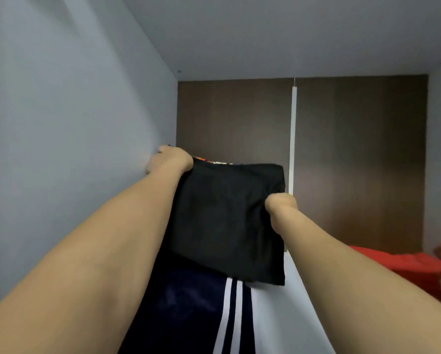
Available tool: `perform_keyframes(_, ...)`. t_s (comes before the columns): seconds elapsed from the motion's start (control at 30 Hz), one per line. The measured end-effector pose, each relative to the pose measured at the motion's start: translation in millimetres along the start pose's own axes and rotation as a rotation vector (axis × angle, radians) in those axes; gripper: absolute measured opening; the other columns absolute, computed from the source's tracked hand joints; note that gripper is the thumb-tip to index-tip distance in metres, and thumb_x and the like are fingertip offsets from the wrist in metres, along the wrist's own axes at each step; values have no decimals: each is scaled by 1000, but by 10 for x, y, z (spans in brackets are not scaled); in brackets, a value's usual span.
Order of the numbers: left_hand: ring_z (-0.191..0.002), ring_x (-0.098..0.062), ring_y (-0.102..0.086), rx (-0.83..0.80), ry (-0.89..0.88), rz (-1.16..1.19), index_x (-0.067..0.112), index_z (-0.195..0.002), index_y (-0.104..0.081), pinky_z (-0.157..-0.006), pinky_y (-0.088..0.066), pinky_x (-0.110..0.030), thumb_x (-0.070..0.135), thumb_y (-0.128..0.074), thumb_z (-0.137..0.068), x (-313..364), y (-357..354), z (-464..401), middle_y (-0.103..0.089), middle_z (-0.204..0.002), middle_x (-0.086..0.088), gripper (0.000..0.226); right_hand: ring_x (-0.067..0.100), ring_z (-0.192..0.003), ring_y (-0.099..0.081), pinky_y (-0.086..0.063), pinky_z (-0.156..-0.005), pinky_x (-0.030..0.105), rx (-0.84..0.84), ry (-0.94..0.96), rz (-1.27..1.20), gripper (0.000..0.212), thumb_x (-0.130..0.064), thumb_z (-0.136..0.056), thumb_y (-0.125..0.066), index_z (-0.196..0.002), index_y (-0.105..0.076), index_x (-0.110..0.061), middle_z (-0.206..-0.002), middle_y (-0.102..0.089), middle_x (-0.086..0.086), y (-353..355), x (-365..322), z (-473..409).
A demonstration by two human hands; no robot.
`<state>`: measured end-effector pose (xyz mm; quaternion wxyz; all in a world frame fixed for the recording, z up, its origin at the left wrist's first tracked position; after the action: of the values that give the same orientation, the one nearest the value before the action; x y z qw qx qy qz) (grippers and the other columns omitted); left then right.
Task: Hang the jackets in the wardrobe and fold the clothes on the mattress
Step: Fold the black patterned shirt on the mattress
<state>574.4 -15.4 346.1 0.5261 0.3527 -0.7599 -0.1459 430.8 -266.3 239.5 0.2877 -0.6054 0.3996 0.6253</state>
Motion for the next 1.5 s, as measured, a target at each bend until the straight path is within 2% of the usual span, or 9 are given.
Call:
perform_keyframes(0.07, -143, -34, -29, 16, -133, -247, 11, -154, -20, -114, -26, -43, 35, -50, -91, -67, -325, 6, -28, -154, -18, 74, 33, -115, -51, -46, -94, 41, 12, 53, 408, 56, -13, -94, -51, -146, -33, -1, -133, -47, 17, -195, 149, -66)
perform_keyframes(0.13, -152, -31, -7, -245, -289, -397, 22, -159, -13, -121, -6, -47, 48, -39, -98, -217, -936, 74, -9, -165, -11, 71, 36, -141, -27, -31, -109, 52, -53, 193, 719, 73, -29, -98, -47, -157, -5, -18, -160, -12, 13, -463, 331, -128)
perform_keyframes(0.23, -153, -25, 0, -668, -351, -450, 33, -158, -19, -121, 1, -46, 66, -25, -98, -558, -1586, 139, -5, -167, -1, 68, 29, -151, -3, -6, -119, 55, -338, 372, 941, 62, -56, -101, -20, -157, -5, -32, -165, 1, 3, -914, 464, -267)
perform_keyframes(0.4, -153, -20, 7, -599, -394, -427, 48, -153, -24, -121, 8, -46, 74, -23, -93, -773, -1826, 69, -7, -166, 7, 65, 29, -151, -7, -7, -121, 50, -539, 217, 867, 68, -60, -100, -14, -158, -9, -25, -165, -1, 3, -1235, 816, -516)
perform_keyframes(0.57, -153, -24, 3, -592, -375, -430, 46, -153, -25, -121, 5, -51, 72, -22, -94, -752, -1847, 82, -10, -166, 3, 64, 24, -151, -10, -8, -122, 47, -530, 268, 845, 69, -61, -100, -15, -157, -14, -22, -165, -9, 2, -1235, 802, -557)
perform_keyframes(0.73, -152, -29, 0, -644, -328, -443, 44, -154, -25, -122, -3, -52, 71, -21, -95, -713, -1720, 153, -11, -166, -1, 65, 26, -143, -32, -25, -116, 38, -454, 374, 820, 65, -56, -101, -26, -153, -29, -18, -158, -31, 4, -978, 597, -334)
perform_keyframes(0.93, -149, -33, -18, -474, -452, -613, 31, -154, -31, -120, -5, -57, 60, -23, -100, -343, -1360, 456, -20, -163, -5, 62, 31, -130, -47, -39, -104, 36, -265, 530, 796, 56, -42, -98, -49, -144, -41, -12, -146, -46, 10, -165, 200, -58)
perform_keyframes(1.13, -145, -33, -26, -250, -770, -502, 21, -155, -28, -122, -8, -52, 49, -31, -101, 291, -908, 1259, -28, -158, -11, 61, 31, -137, -40, -37, -110, 40, -128, 601, 879, 62, -37, -97, -53, -151, -31, -15, -153, -38, 10, 816, 17, 386)
perform_keyframes(1.5, -135, -36, -40, -139, -1087, -249, 12, -149, -34, -115, -28, -45, 42, -43, -100, 1282, -81, 3207, -42, -149, -14, 58, 31, -138, -39, -35, -110, 35, 62, 678, 969, 71, -33, -90, -62, -151, -30, -13, -151, -39, 15, 2696, -181, 1437)
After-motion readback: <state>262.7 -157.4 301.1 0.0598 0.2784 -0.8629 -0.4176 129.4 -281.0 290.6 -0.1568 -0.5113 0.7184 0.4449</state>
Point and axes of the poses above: each hand's wrist, its own z-axis away from the middle knuckle, its own y-axis out of the back of the hand, x = y × z, the point moved 6 cm from there along -z, towards the middle knuckle
